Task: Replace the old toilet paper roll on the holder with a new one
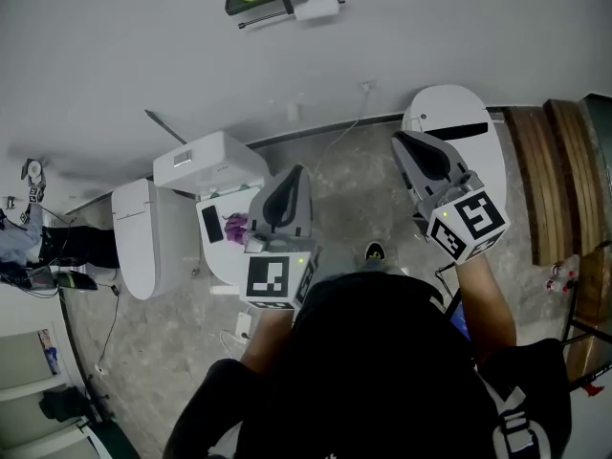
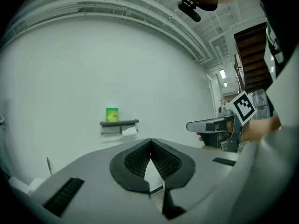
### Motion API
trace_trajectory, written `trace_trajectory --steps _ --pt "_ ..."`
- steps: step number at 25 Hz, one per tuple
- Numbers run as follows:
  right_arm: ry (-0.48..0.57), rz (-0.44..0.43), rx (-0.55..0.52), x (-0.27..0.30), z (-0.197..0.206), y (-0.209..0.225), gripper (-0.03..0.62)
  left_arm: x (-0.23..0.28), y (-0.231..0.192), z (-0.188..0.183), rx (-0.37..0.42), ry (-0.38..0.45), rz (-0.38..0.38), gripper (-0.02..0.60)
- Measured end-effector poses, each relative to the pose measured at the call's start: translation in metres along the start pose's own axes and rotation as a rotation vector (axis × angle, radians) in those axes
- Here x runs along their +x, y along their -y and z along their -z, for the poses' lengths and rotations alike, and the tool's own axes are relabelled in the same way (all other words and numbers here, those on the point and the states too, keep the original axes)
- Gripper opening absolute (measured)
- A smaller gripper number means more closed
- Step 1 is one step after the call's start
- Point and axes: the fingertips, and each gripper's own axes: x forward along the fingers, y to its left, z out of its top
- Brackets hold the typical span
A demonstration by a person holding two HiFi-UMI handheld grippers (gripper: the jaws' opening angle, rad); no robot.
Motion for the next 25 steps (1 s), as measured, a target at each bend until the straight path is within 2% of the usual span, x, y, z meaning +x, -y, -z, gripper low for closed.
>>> trace_trajectory --steps 14,25 --pt "0.017 0.050 0.048 0.005 -0.004 0.035 0.018 0.024 0.008 -0.008 0.021 -0.009 0.023 0.023" --pt "-0.048 0.059 0.047 0.068 0.011 0.048 0.018 0.063 -0.041 0.009 -0.027 -0.050 0.034 0.022"
